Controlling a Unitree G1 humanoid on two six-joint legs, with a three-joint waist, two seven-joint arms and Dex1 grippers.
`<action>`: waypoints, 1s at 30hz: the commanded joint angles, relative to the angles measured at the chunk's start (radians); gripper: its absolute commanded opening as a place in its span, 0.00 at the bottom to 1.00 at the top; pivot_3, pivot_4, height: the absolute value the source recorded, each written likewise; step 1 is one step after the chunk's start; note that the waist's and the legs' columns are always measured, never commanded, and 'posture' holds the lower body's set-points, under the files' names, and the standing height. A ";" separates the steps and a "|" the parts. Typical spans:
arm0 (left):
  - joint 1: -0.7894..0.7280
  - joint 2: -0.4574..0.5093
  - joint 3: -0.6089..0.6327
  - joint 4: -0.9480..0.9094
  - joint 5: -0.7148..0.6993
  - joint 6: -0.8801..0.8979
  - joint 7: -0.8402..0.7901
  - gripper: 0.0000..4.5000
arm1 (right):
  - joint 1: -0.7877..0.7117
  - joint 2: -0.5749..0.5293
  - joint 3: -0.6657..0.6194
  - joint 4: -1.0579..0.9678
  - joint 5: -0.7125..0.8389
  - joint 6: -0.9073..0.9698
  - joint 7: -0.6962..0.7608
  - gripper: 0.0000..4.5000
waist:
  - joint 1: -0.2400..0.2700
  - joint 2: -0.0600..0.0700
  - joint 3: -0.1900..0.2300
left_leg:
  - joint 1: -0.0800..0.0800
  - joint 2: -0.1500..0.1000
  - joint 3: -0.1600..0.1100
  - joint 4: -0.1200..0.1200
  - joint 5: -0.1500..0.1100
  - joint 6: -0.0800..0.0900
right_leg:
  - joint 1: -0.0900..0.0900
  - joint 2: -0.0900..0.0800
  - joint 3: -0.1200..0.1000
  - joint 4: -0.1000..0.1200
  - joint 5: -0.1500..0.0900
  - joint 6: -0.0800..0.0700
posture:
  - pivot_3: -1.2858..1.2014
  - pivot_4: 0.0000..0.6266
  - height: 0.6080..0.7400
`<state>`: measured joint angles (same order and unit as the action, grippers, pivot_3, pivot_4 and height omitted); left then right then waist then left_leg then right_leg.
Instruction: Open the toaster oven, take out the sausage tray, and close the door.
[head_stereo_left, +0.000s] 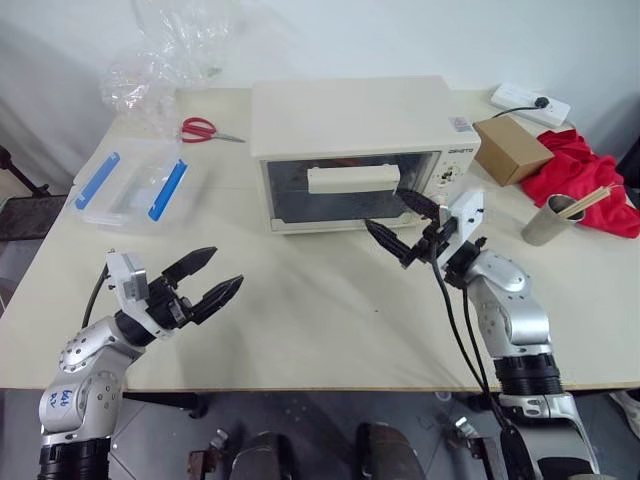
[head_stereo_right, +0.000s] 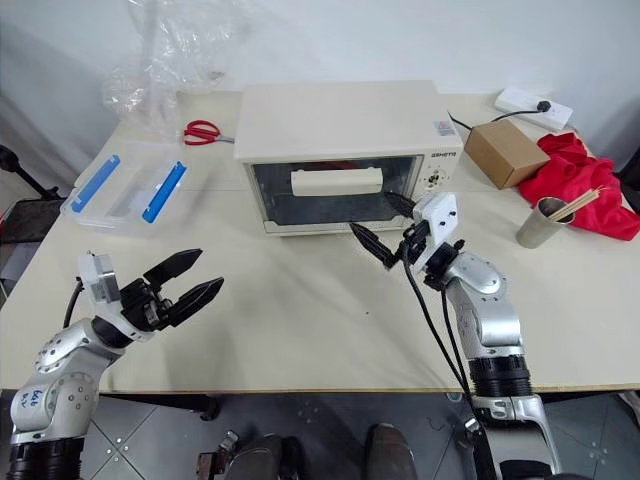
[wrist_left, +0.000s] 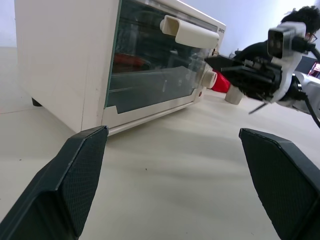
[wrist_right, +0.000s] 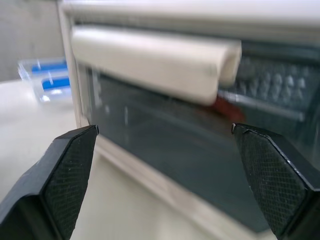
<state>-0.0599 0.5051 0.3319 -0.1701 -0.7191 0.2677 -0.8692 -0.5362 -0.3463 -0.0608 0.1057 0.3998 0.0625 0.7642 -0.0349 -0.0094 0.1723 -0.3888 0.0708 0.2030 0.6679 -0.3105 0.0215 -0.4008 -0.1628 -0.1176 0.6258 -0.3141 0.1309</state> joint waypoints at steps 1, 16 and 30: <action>-0.006 0.001 0.002 -0.007 -0.003 -0.006 -0.006 0.99 | -0.016 0.007 -0.026 -0.020 0.039 -0.031 0.030 1.00 | 0.001 0.000 0.000 | 0.000 0.000 0.000 0.000 0.000 0.000 | 0.000 0.000 0.000 0.000 0.000 0.000 | 0.52 0.24 1.00; -0.106 0.000 0.007 0.045 -0.050 0.062 -0.001 0.95 | 0.138 -0.144 0.054 -0.107 -0.038 -0.137 0.267 1.00 | 0.003 0.000 0.000 | 0.000 0.000 0.000 0.000 0.000 0.000 | 0.000 0.000 0.000 0.000 0.000 0.000 | 0.52 0.24 1.00; -0.511 -0.066 -0.105 0.322 0.061 0.025 -0.029 0.03 | 0.138 -0.161 0.071 0.032 -0.160 -0.420 0.275 1.00 | 0.006 -0.002 0.001 | 0.000 -0.001 0.000 0.001 0.001 0.000 | 0.001 0.001 0.000 -0.001 0.001 0.001 | 0.52 0.24 1.00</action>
<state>-0.5463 0.4489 0.2604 0.1342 -0.6932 0.3216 -0.8859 -0.3880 -0.5014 0.0116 0.1480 0.2431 -0.3294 1.0408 -0.0288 -0.0118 0.1737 -0.3892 0.0699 0.2030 0.6690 -0.3097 0.0215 -0.3996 -0.1622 -0.1179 0.6245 -0.3135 0.1321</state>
